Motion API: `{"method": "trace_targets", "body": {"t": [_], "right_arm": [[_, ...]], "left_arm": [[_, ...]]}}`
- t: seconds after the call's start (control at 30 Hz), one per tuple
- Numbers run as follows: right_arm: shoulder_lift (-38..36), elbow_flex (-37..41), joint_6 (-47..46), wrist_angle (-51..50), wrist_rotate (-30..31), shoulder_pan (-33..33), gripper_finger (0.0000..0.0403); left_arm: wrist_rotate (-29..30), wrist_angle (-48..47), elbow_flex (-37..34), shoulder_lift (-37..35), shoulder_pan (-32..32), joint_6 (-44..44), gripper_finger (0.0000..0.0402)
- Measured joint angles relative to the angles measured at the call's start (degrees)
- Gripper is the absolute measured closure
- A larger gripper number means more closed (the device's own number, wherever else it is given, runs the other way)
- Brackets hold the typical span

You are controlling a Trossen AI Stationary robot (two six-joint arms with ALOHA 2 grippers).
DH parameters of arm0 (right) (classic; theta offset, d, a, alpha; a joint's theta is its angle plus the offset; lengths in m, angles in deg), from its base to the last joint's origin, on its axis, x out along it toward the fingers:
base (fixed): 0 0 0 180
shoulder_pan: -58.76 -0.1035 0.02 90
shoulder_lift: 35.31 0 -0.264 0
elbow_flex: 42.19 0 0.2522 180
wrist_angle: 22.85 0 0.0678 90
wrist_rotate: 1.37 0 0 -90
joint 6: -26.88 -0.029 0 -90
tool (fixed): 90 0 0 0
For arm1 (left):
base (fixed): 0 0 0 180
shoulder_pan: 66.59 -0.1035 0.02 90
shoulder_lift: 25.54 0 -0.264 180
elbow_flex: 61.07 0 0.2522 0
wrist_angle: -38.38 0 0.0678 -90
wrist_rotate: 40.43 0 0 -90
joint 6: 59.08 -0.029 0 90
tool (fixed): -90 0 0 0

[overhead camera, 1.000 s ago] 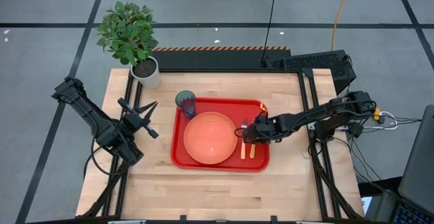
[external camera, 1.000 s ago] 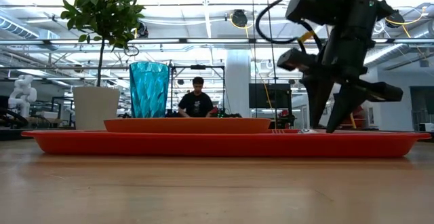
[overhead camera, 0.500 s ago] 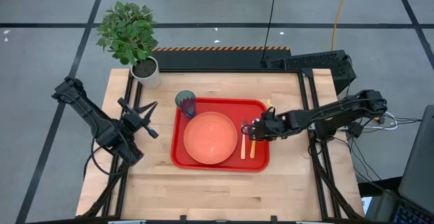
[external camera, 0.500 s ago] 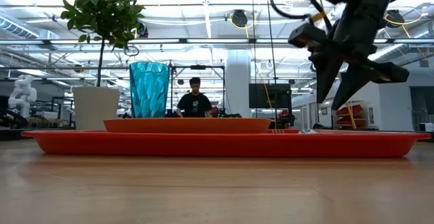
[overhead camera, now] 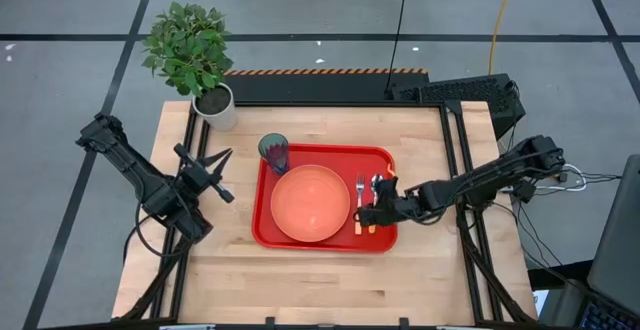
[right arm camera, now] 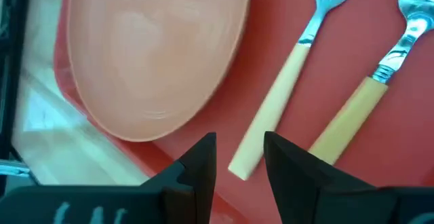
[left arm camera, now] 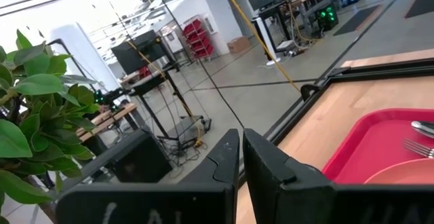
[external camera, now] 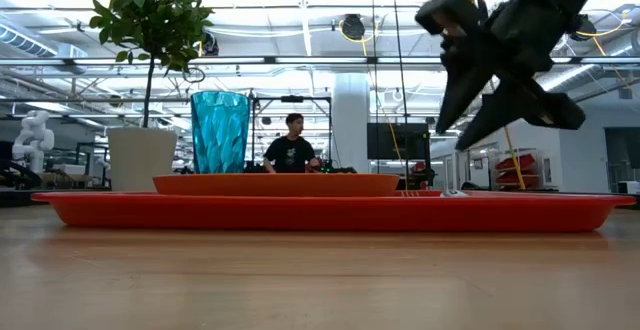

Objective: Pick and place plate/cup/fork/spoon on tray
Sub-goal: Put the orange spoon on the red serving tray to the right of the yellow fork

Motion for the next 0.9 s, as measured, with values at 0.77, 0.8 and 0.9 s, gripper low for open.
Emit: {"method": "trace_targets", "body": {"t": [0.77, 0.8, 0.9], "right_arm": [[7.5, 0.1, -5.5, -0.4, -2.8, -0.7, 0.0286], [7.5, 0.0, -5.5, -0.4, -2.6, -0.7, 0.0286], [7.5, 0.1, -5.8, -0.4, -1.8, -0.7, 0.0286]], "left_arm": [[0.0, 0.0, 0.0, 0.0, -1.2, -0.1, 0.0376], [0.0, 0.0, 0.0, 0.0, -1.2, -0.1, 0.0376], [0.0, 0.0, 0.0, 0.0, -1.2, -0.1, 0.0376]]}}
